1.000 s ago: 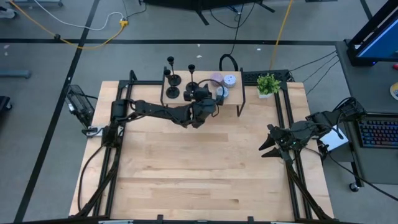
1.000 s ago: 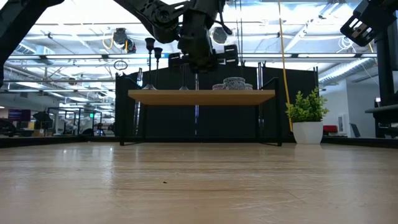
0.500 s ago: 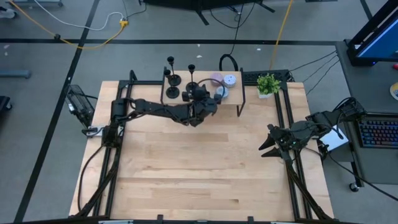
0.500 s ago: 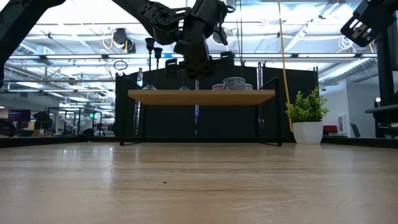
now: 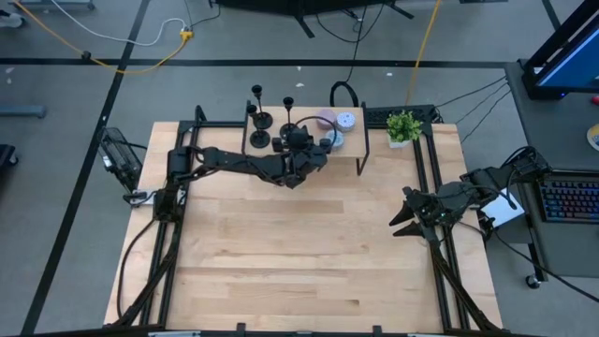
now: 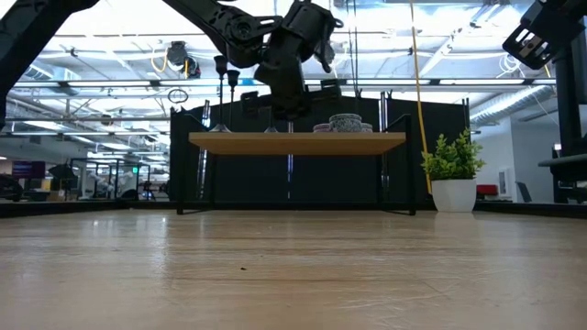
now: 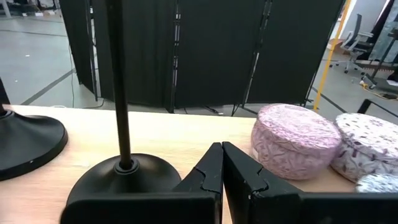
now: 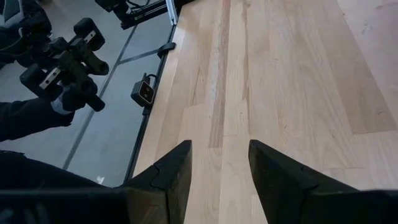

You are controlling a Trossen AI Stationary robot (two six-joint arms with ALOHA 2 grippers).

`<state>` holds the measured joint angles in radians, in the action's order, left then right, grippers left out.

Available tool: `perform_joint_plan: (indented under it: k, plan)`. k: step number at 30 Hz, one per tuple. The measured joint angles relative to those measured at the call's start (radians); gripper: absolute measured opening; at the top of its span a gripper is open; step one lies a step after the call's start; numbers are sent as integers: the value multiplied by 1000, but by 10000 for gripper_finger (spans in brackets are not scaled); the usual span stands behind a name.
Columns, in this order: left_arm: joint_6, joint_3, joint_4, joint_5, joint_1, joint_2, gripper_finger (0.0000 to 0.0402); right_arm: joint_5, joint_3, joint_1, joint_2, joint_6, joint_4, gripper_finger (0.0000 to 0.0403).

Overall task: Pick & Place candle stick holders
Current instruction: Put the black candle holder on the shelf

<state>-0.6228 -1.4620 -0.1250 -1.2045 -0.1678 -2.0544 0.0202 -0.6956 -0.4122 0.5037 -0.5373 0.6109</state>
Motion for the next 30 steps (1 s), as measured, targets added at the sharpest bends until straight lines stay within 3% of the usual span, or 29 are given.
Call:
perform_joint_plan:
  k: [30]
  plan:
    - [-182, 0, 103, -73, -21, -1, 2, -20, 0, 0, 0, 0, 0, 150]
